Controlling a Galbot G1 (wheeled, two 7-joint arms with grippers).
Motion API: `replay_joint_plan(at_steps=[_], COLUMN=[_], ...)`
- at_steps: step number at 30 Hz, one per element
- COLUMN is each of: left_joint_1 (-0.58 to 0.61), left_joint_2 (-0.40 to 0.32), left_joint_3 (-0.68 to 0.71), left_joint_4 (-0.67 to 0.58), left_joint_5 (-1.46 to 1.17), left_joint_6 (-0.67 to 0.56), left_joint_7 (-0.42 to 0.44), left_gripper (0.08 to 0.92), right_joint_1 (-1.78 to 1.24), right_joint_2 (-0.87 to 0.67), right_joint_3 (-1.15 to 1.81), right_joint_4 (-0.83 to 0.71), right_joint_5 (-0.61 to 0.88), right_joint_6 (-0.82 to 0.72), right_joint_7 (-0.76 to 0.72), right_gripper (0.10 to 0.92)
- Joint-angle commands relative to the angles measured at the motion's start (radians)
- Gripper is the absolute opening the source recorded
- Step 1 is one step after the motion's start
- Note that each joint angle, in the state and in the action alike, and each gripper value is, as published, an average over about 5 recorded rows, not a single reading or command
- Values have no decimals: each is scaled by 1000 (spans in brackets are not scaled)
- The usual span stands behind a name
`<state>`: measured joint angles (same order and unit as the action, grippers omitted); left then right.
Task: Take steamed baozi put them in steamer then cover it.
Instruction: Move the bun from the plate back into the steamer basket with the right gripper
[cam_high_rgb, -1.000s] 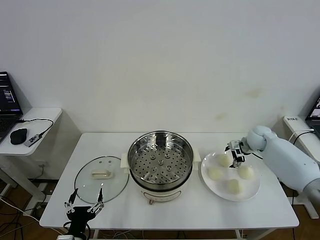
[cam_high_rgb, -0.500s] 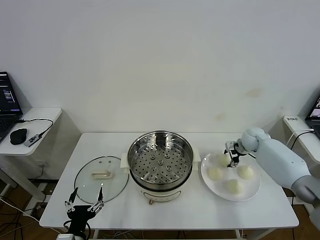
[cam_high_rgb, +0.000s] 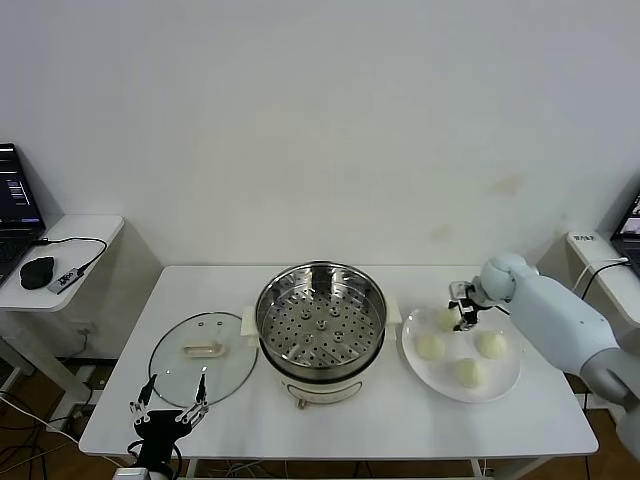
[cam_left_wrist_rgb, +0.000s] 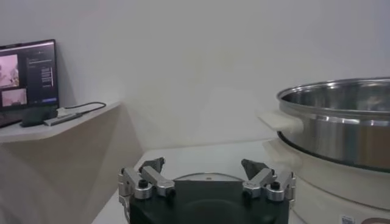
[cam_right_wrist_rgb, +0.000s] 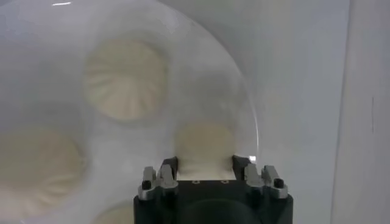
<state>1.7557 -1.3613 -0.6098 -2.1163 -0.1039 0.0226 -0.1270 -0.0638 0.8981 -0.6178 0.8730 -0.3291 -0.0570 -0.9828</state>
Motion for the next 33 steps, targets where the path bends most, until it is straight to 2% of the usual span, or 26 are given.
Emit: replay_joint_plan(at_steps=[1, 8, 13, 18, 25, 33], left_joint_1=[-1, -5, -7, -10, -17, -21], left_joint_2=[2, 13, 24, 38, 45, 45], left_joint_3=[1, 8, 13, 14, 10, 1], left_joint_4=[1, 0, -8, -7, 10, 7], left_joint_5=[-4, -23, -57, -152, -227, -220], left_joint_6=[1, 2, 7, 21, 14, 11], left_joint_7=[0, 1, 0, -3, 0, 2], left_gripper=[823, 823, 823, 823, 823, 823], right_joint_1=[67, 293, 529, 726, 804, 771], right_joint_2=[-84, -284, -328, -257, -111, 64], right_joint_3=[-77, -254, -420, -569, -650, -744], right_joint_4=[145, 419, 535, 580, 617, 590], right_joint_5=[104, 357, 506, 604, 725, 721], right_joint_6=[-17, -80, -107, -103, -57, 76], right_joint_7=[-16, -36, -36, -11, 46, 86], right_gripper=[569, 576, 577, 578, 581, 583])
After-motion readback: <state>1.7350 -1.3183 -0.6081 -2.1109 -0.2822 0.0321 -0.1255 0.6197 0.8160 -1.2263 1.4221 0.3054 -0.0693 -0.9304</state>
